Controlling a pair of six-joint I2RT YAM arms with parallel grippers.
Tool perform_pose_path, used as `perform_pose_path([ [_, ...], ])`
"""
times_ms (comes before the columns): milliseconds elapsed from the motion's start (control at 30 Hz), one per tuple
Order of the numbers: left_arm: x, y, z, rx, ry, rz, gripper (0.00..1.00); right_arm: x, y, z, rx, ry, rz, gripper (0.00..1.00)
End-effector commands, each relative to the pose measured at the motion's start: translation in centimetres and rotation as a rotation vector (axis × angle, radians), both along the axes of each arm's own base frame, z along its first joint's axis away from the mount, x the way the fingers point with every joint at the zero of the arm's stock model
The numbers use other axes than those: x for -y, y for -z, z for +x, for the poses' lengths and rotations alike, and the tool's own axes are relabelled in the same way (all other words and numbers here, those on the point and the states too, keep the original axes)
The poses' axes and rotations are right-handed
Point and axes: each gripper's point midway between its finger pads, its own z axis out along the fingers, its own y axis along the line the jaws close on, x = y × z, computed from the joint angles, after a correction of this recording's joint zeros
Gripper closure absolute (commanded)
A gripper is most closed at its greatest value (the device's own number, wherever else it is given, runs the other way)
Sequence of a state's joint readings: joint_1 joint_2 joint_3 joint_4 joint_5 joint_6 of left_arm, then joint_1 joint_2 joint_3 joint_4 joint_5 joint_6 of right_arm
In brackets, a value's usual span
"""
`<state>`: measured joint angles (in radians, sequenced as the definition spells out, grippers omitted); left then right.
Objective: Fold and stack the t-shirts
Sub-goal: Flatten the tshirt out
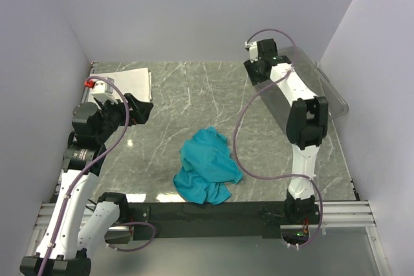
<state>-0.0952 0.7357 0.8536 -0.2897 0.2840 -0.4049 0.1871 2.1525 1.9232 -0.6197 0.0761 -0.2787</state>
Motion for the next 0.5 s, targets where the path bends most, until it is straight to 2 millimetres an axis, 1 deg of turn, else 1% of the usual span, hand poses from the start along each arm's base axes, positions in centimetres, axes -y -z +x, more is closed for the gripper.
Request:
perform_pose_path([
  [0,0.5,-1.9,-0.8,0.054,0.040,0.019,0.01,-4.6,-10.2,-4.3,0.147,-0.468,0.092,0.40],
  [33,0.7,-1.8,-0.9,0.051,0.055,0.020,0.01,-5.9,-10.4,-6.3,0.136,-0.579,0.127,0.36],
  [67,1.0,-1.6,-1.2,0.043,0.076,0.017,0.00,-7.3,-12.6,-8.2,0.189,-0.675,0.165,0.36],
  [100,1.2,-1.1,-1.3,0.032,0.088,0.014,0.00,-8.4,-11.2,-10.1,0.172,-0.814,0.149,0.35],
  [133,1.5,-0.9,-1.4,0.026,0.105,0.009,0.01,-9.0,-10.0,-13.4,0.087,-0.926,0.182,0.35],
  [167,1.7,-0.7,-1.5,0.021,0.122,0.005,0.01,-10.8,-10.0,-16.8,0.063,-1.070,0.284,0.35],
  [200,2.2,-0.3,-1.8,0.006,0.150,-0.011,0.01,-11.8,-9.5,-19.0,0.063,-1.211,0.282,0.34],
  [233,2.5,0.1,-1.8,-0.008,0.164,-0.018,0.01,-12.0,-8.3,-22.6,-0.051,-1.265,0.346,0.30],
  [267,2.7,0.4,-1.8,-0.024,0.178,-0.026,0.00,-13.0,-7.8,-24.6,-0.086,-1.304,0.370,0.30],
  [300,3.1,0.9,-2.1,-0.050,0.199,-0.038,0.01,-13.3,-5.6,-26.7,-0.184,-1.296,0.392,0.30],
  [333,3.2,1.7,-2.0,-0.084,0.203,-0.045,0.00,-15.2,-4.5,-28.7,-0.257,-1.288,0.401,0.30],
  [367,3.4,2.2,-2.0,-0.107,0.207,-0.051,0.01,-15.8,-3.9,-29.8,-0.289,-1.273,0.399,0.31],
  [400,3.6,2.9,-2.2,-0.141,0.212,-0.060,0.01,-15.6,-1.8,-31.5,-0.403,-1.161,0.414,0.32],
  [433,3.7,3.8,-2.1,-0.175,0.216,-0.063,0.01,-17.2,-1.2,-31.3,-0.360,-1.159,0.401,0.33],
  [467,3.8,4.4,-2.2,-0.200,0.217,-0.066,0.00,-17.5,-1.1,-31.5,-0.350,-1.125,0.405,0.33],
])
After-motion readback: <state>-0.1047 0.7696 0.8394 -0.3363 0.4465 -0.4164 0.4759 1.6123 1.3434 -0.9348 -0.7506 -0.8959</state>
